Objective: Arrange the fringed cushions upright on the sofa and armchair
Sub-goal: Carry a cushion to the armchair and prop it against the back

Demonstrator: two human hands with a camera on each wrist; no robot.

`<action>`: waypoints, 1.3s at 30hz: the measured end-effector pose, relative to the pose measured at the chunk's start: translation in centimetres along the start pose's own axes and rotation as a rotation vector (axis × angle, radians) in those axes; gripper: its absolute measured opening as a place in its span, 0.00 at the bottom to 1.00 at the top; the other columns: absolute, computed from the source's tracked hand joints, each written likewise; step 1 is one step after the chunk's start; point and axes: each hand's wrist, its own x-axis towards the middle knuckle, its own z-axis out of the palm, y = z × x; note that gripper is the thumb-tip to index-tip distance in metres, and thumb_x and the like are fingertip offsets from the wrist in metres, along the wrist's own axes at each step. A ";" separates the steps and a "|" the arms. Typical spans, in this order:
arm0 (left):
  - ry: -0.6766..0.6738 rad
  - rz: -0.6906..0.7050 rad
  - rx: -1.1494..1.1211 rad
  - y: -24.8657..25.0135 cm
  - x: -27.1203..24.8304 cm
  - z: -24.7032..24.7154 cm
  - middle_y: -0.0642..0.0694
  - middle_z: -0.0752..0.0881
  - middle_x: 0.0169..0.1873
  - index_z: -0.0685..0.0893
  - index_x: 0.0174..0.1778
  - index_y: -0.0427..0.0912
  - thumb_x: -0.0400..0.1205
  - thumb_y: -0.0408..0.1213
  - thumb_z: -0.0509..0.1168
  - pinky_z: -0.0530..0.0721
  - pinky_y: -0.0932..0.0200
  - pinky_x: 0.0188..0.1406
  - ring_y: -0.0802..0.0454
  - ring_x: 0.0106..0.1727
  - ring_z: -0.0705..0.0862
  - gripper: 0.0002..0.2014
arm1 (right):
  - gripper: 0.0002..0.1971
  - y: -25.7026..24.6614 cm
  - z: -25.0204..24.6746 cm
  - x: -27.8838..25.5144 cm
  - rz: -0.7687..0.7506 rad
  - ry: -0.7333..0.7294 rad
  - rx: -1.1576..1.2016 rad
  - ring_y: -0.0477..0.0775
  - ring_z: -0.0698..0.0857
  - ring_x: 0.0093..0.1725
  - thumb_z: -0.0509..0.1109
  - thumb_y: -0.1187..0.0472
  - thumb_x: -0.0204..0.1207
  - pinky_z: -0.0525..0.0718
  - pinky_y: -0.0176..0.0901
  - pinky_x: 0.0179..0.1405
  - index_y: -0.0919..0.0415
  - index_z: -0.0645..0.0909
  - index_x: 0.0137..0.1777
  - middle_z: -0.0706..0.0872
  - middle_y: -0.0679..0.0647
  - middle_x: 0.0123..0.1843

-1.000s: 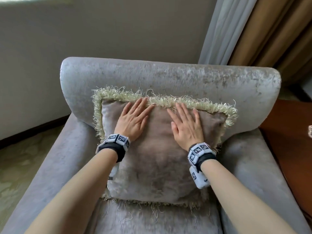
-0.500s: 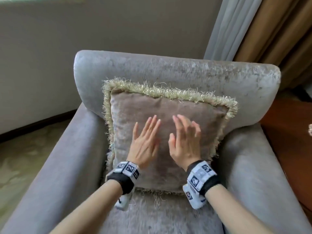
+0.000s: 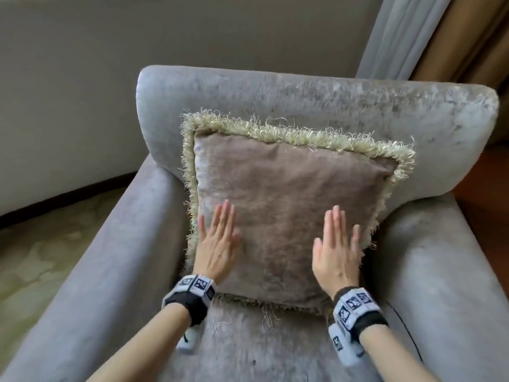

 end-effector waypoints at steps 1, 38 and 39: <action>0.005 0.096 -0.029 2.9 -0.4 0.4 0.45 0.45 0.83 0.45 0.83 0.43 0.84 0.46 0.46 0.44 0.36 0.79 0.51 0.83 0.41 0.31 | 0.39 -3.4 0.5 -0.8 -0.178 -0.003 0.027 0.56 0.45 0.86 0.53 0.57 0.76 0.45 0.63 0.82 0.62 0.40 0.86 0.43 0.57 0.87; -0.364 -0.050 -0.140 4.8 20.6 -11.5 0.48 0.45 0.83 0.51 0.81 0.58 0.80 0.61 0.55 0.35 0.34 0.78 0.51 0.84 0.42 0.34 | 0.32 7.9 -6.9 5.6 1.485 -0.538 1.015 0.56 0.76 0.66 0.62 0.76 0.72 0.81 0.45 0.47 0.59 0.66 0.77 0.72 0.59 0.75; -0.365 -0.042 -0.116 4.8 21.4 -10.8 0.47 0.48 0.83 0.52 0.81 0.57 0.80 0.62 0.54 0.35 0.34 0.78 0.51 0.84 0.45 0.35 | 0.37 8.1 -6.2 5.2 1.494 -0.554 1.002 0.57 0.74 0.66 0.62 0.77 0.73 0.82 0.48 0.52 0.55 0.61 0.82 0.71 0.59 0.77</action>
